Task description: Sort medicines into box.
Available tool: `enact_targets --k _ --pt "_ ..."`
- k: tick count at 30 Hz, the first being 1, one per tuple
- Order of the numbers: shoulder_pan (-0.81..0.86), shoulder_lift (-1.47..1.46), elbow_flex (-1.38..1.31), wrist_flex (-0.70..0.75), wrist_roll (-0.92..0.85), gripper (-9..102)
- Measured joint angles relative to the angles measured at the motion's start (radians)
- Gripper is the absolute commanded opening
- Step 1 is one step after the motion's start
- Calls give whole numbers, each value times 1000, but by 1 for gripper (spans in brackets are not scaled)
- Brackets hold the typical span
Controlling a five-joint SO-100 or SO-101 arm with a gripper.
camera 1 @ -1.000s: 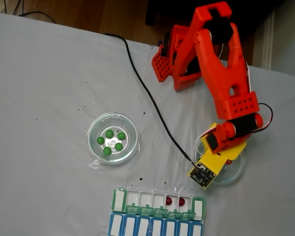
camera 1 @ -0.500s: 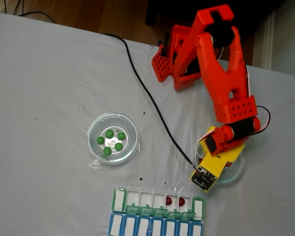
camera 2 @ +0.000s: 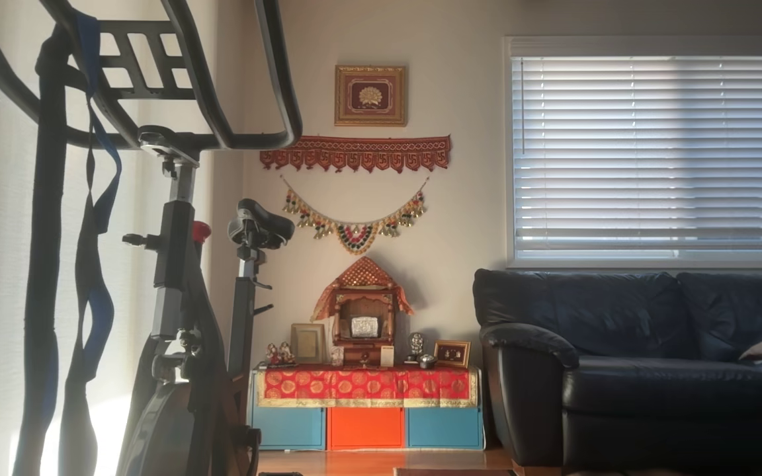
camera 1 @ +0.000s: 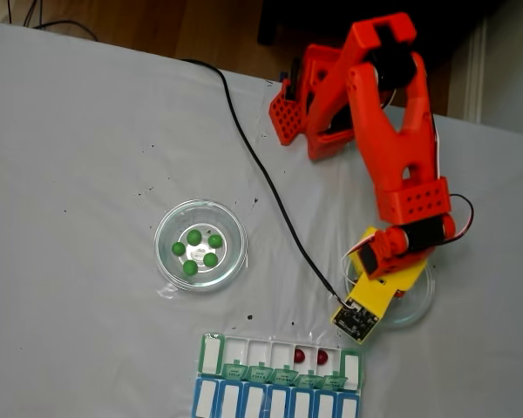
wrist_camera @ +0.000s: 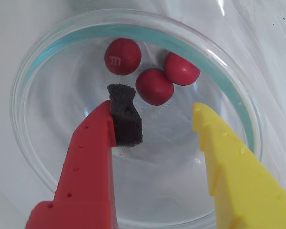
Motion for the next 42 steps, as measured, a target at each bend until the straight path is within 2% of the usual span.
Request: enact_targets --k 27,42 --pt "-18 -54 58 -150 -15 14" --pt "-17 -55 67 -178 -15 14"
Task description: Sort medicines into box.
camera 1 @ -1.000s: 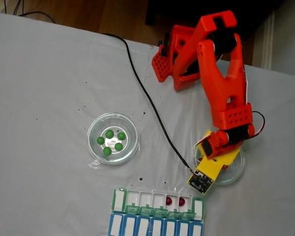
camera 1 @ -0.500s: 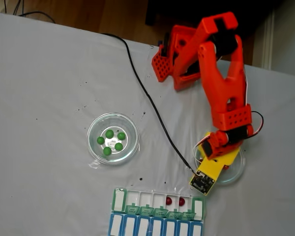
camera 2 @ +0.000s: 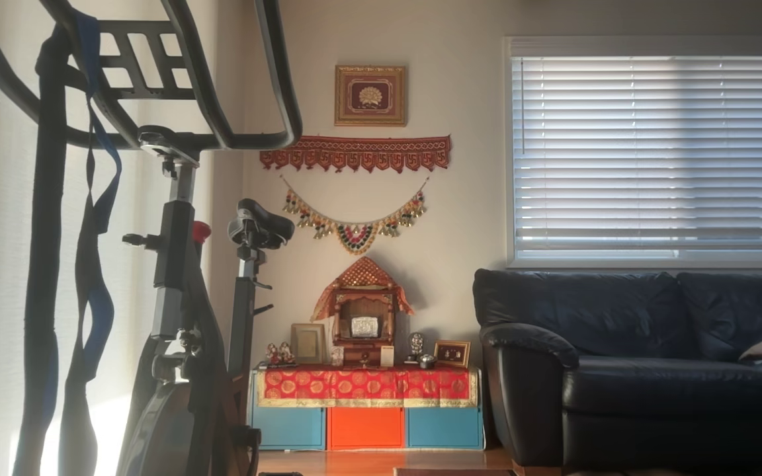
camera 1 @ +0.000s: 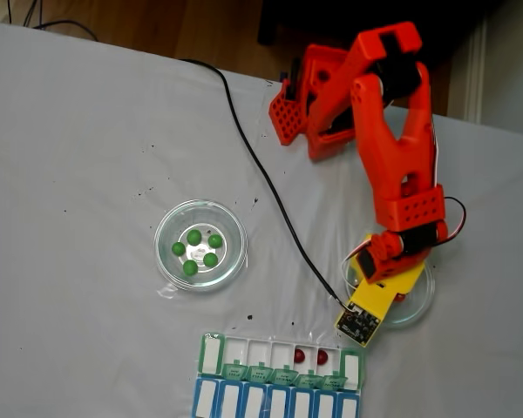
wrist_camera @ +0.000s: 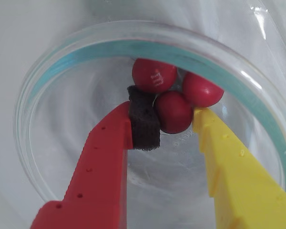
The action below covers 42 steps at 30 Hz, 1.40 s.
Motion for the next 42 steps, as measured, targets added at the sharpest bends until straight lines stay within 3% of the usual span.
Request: enact_targets --k 13,18,32,42 --pt "2 0 6 -8 0 1" --pt "0 0 6 2 0 1" --pt "-8 345 -43 439 239 1" --pt "129 402 -143 482 353 1"
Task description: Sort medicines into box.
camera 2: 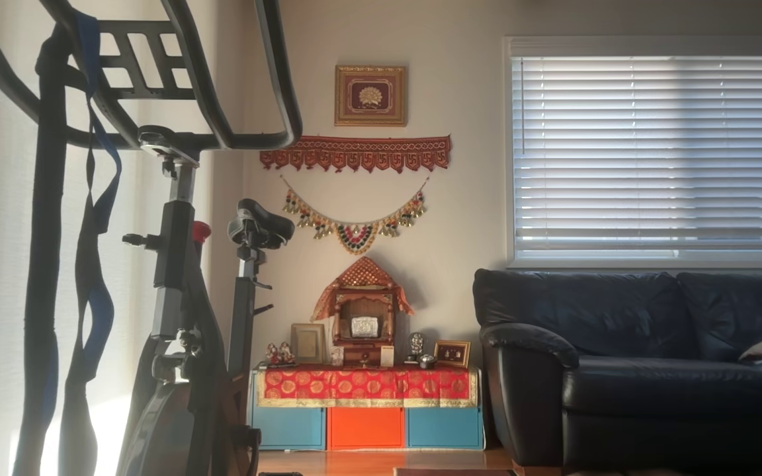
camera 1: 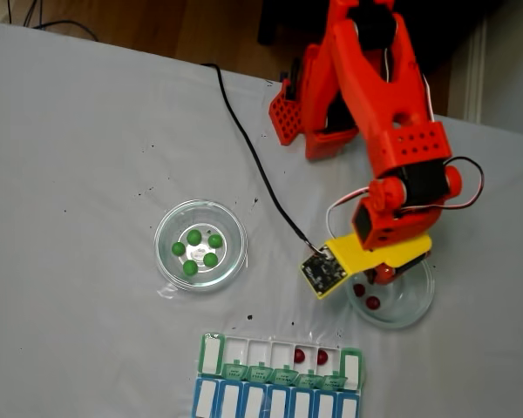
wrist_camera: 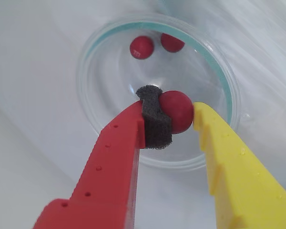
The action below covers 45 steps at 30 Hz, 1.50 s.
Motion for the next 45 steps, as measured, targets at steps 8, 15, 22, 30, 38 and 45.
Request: enact_targets --k 8,15,22,30,38,45 --pt "146 -52 -97 -23 41 1" --pt "252 -150 -147 -74 63 1" --pt "365 -348 -282 -89 67 1" --pt "408 -466 -368 -89 87 1" --pt "403 -518 -374 -146 63 1" --pt "400 -572 -396 -169 57 1"
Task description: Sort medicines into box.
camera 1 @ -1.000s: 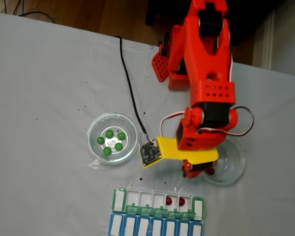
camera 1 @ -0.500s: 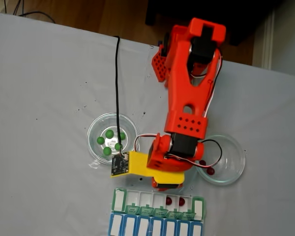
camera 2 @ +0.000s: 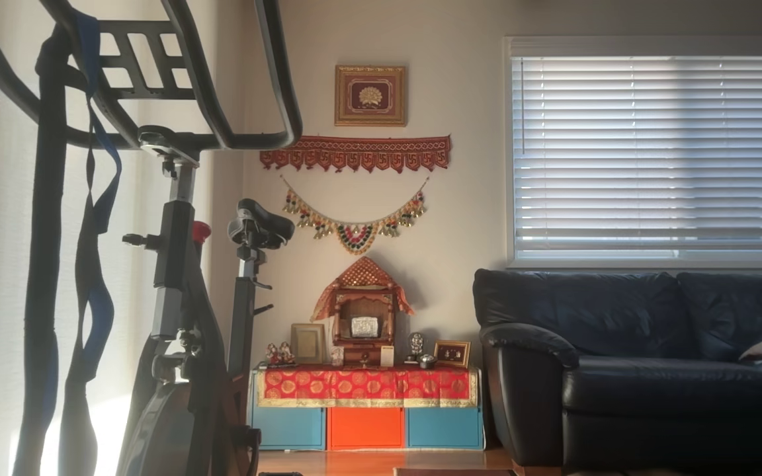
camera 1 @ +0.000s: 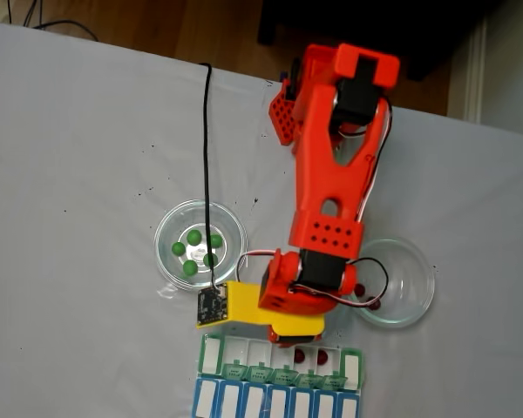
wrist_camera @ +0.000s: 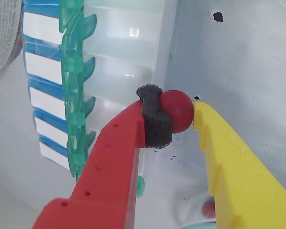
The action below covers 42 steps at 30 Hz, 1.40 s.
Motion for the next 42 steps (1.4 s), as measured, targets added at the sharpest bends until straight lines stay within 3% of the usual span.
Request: enact_targets --k 14,42 --pt "0 -318 -380 95 31 1" --pt "-69 -321 -425 184 118 1"
